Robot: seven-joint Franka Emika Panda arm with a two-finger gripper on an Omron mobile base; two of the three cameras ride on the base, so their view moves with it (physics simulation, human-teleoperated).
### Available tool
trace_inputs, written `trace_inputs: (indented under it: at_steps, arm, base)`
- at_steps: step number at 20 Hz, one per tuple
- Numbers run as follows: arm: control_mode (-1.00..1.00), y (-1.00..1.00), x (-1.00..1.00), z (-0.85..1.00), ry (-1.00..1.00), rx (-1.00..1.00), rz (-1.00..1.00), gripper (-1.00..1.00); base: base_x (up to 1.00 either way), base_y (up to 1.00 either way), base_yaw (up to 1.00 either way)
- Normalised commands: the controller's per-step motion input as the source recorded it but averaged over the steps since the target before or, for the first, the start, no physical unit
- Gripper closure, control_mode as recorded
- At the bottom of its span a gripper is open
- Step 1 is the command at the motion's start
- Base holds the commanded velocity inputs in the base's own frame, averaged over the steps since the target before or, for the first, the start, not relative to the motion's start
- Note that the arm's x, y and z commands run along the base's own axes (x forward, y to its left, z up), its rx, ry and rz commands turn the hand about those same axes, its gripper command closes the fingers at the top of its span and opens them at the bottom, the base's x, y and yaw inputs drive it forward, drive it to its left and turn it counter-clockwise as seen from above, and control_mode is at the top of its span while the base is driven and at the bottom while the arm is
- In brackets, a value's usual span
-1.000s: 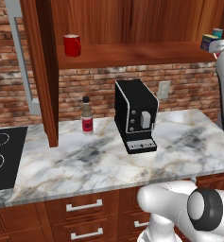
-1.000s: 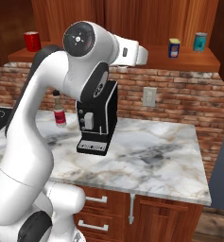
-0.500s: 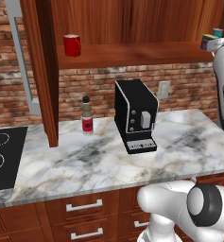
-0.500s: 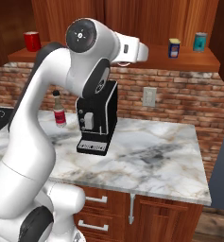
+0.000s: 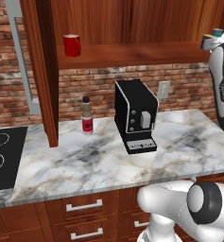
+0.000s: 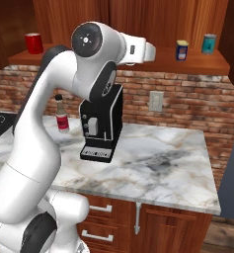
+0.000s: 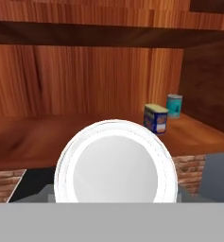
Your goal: Pick the cans from the counter and place them in their designated side in the cabinet.
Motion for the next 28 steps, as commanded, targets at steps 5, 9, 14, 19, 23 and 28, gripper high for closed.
trace_inputs:
  at_steps: [5,9,14,19,23,28]
  arm:
    - [-1.00,-0.03,0.16,0.00,-0.05,-0.02,0.00,1.00]
    - [-1.00,-0.08,0.15,0.00,-0.01,-0.02,0.00,1.00]
    - [-1.00,-0.14,0.13,0.00,0.00,-0.01,0.00,1.00]
    - [-1.00,-0.11,0.09,-0.01,0.00,-0.02,0.00,1.00]
    - [-1.00,-0.07,0.09,-0.02,0.00,-0.01,0.00,1.00]
    - [-1.00,-0.02,0.10,0.00,0.04,0.00,0.00,1.00]
  base:
    - [0.00,0.00,0.00]
    - [0.00,0.00,0.00]
    - [0.00,0.00,0.00]
    - [0.00,0.00,0.00]
    - [0.00,0.00,0.00]
    - [0.00,0.00,0.00]
